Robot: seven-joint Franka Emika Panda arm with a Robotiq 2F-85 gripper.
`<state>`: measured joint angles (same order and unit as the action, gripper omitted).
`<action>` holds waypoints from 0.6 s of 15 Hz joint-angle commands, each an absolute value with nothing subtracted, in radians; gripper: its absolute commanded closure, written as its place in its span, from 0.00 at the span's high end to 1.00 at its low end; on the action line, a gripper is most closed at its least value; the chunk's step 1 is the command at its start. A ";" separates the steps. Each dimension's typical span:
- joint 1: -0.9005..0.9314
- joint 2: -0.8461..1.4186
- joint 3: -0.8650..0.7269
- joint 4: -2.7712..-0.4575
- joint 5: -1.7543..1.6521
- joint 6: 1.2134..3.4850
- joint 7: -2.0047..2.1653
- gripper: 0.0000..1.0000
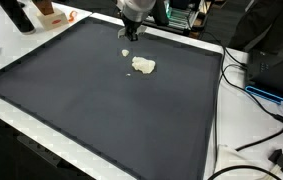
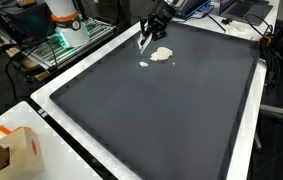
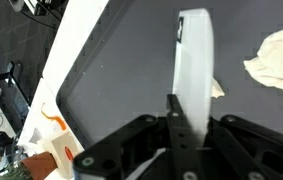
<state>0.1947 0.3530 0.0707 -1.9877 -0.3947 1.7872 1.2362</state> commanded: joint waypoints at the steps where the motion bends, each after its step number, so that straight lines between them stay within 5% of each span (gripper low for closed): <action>1: 0.217 0.389 0.049 -1.955 -0.427 1.741 1.242 0.01; 9: 0.222 0.407 0.047 -1.944 -0.441 1.713 1.199 0.01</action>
